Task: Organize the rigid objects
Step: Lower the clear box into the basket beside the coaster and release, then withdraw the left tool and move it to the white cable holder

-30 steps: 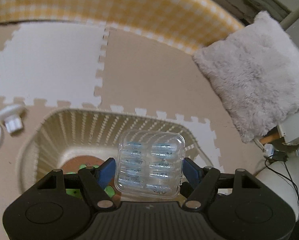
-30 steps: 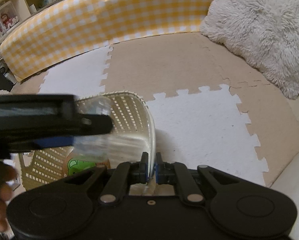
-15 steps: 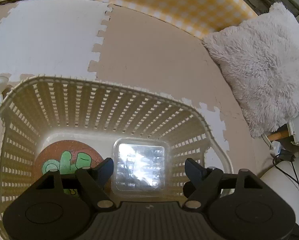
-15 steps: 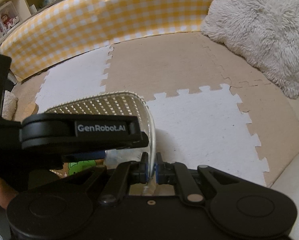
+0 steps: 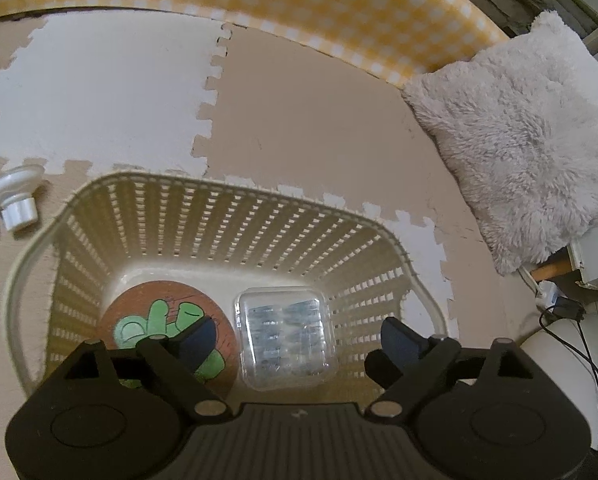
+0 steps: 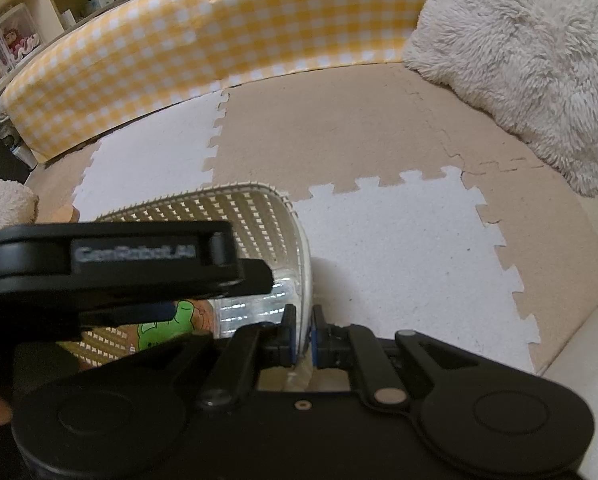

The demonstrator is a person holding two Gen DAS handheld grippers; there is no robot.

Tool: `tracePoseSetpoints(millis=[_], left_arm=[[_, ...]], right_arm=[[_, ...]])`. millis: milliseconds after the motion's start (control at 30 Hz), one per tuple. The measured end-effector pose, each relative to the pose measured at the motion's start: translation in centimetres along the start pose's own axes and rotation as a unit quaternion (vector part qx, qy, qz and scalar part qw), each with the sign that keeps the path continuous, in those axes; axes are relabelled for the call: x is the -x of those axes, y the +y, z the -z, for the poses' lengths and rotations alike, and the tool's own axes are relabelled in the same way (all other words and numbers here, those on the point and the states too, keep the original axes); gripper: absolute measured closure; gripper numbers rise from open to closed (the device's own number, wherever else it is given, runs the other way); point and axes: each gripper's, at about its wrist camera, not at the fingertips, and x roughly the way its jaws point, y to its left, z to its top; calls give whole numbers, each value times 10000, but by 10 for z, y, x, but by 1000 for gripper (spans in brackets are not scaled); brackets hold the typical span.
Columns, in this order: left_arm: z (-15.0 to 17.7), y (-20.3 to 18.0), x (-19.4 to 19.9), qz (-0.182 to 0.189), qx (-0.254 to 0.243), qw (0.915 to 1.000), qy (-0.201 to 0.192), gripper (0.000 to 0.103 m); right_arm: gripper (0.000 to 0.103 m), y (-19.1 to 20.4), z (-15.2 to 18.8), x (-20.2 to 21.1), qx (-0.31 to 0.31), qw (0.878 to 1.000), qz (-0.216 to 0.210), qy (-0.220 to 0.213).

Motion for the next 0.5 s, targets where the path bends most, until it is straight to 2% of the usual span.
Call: tracePoseSetpoints(millis=[233,500], left_arm=[[1,-2,29,96,-126,9998,-151,6],[13,-6,75,78,-594,9974,-413,1]], right_arm=[[95,-1,1,0,-14,10000,-37,-25],[95,0,1,0,18,10000,-23,-38]])
